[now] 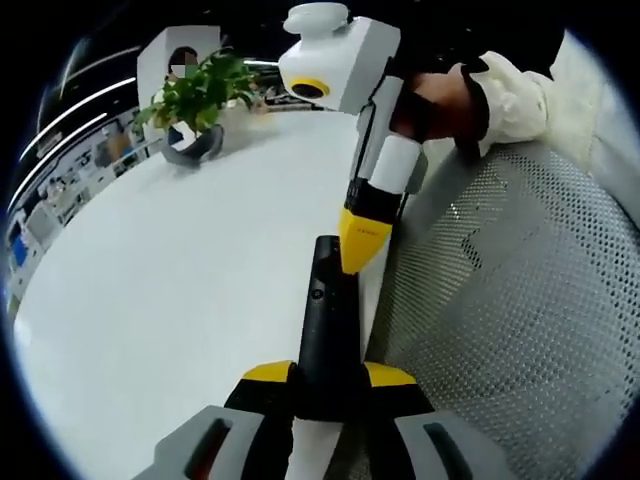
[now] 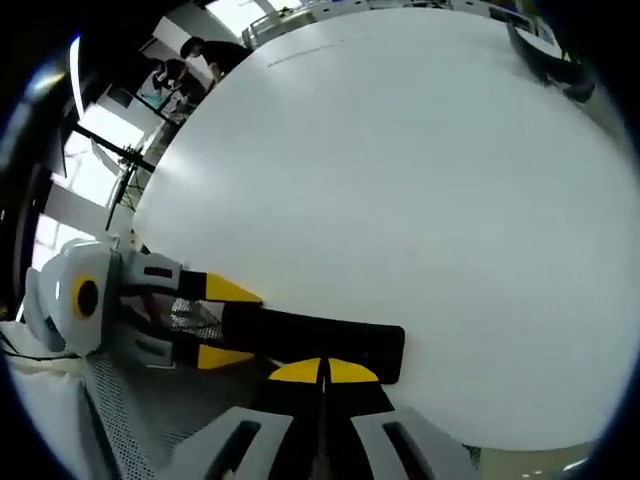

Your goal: Press the specified remote control buttons in sequence, fully releasing each button before pressing the next.

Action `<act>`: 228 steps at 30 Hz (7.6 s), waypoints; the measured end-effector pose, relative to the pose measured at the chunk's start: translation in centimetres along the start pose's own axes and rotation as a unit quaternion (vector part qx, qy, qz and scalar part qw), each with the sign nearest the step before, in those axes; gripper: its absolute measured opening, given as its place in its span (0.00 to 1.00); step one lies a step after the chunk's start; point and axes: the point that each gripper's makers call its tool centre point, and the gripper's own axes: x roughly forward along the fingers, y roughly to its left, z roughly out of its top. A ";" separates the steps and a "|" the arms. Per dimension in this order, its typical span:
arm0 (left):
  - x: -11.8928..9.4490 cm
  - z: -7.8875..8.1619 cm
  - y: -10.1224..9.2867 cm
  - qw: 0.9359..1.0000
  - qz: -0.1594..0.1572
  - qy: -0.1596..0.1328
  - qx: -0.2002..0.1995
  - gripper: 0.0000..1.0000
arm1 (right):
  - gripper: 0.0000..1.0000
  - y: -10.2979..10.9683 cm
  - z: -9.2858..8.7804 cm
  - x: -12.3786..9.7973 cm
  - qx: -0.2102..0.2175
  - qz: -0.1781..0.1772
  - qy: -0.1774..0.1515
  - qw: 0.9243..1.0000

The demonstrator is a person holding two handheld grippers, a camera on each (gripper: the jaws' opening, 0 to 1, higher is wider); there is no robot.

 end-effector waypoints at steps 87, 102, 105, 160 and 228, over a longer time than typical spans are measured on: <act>0.2 0.0 0.0 0.999 0.000 -0.016 0.033 0.25 | 0.00 0.0 1.1 0.1 -0.068 -0.035 -0.020 0.997; 0.2 0.1 0.0 0.999 -0.002 -0.017 0.033 0.25 | 0.00 0.0 1.2 0.2 -0.097 -0.048 -0.021 0.994; 0.2 0.1 0.0 0.999 -0.002 -0.017 0.034 0.25 | 0.00 0.0 1.2 0.2 -0.100 -0.049 -0.020 0.994; 0.9 0.8 -1.4 0.999 -0.019 -0.020 0.047 0.24 | 0.00 1.1 1.2 1.0 -0.115 -0.021 -0.024 0.993; 0.9 0.9 -0.2 1.000 -0.003 -0.022 0.016 0.25 | 0.00 1.3 1.3 0.5 -0.050 0.001 -0.023 0.998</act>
